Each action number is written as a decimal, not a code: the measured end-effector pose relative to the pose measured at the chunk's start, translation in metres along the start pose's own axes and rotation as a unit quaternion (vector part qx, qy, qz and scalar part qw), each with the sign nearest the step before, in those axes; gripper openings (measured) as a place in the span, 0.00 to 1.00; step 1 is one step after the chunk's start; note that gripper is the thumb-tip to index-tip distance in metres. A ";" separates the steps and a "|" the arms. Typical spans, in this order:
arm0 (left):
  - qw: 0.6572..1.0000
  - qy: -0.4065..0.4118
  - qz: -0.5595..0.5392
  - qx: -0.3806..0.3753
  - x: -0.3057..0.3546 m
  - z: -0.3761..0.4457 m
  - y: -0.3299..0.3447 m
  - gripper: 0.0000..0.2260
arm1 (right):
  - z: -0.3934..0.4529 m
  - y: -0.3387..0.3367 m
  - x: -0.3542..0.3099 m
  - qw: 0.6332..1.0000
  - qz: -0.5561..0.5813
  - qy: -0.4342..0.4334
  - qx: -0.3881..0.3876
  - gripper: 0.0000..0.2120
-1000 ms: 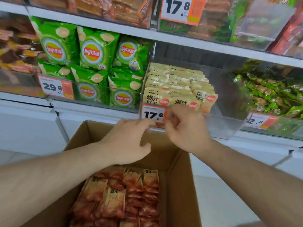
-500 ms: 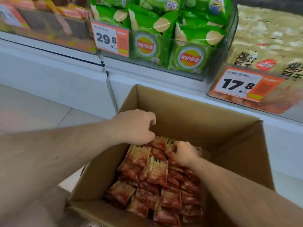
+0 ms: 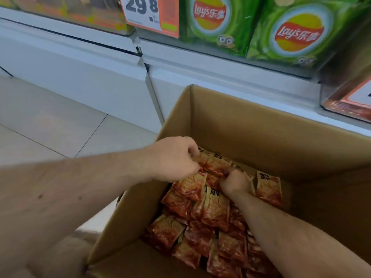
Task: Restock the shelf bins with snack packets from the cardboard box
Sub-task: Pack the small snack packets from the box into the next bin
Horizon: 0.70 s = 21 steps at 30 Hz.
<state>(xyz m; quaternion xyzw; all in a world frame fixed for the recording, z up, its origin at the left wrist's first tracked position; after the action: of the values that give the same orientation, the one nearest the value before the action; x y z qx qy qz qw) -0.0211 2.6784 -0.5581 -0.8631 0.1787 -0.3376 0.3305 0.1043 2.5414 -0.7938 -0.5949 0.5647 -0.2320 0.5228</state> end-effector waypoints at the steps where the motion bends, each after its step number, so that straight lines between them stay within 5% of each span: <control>1: 1.000 -0.013 -0.023 -0.012 -0.001 -0.001 0.002 0.14 | 0.000 -0.001 -0.001 1.000 0.016 0.008 0.008 0.11; 6: 0.983 -0.101 -0.141 -0.062 -0.002 -0.002 0.012 0.16 | -0.005 -0.024 -0.005 0.983 0.154 0.028 0.096 0.06; 9: 0.932 -0.183 -0.304 -0.072 -0.003 -0.006 0.017 0.22 | -0.031 -0.064 -0.017 0.960 0.230 -0.028 0.159 0.04; 13: 0.841 -0.249 -0.474 -0.075 0.000 -0.010 0.016 0.18 | -0.100 -0.115 -0.044 0.898 0.305 -0.254 0.192 0.02; 16: 0.847 -0.215 -0.485 -0.036 0.003 -0.007 0.009 0.10 | -0.134 -0.131 -0.058 0.835 0.312 -0.415 0.183 0.04; 21: 0.898 -0.163 -0.405 0.060 -0.005 -0.004 0.003 0.12 | -0.107 -0.101 -0.029 0.928 0.071 -0.358 0.072 0.17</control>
<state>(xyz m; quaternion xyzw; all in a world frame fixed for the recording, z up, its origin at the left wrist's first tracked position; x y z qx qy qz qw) -0.0275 2.6767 -0.5602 -0.8824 -0.2630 -0.3072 0.2405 0.0478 2.5111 -0.6581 -0.5581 0.3621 -0.0058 0.7466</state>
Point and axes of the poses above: each hand's wrist, its own z-axis towards the middle knuckle, its own y-axis out of the palm, x = y × z, the point moved 3 cm from there along z, towards the middle knuckle, and after that the axes turned 9 degrees about x, right-handed, at the moved point
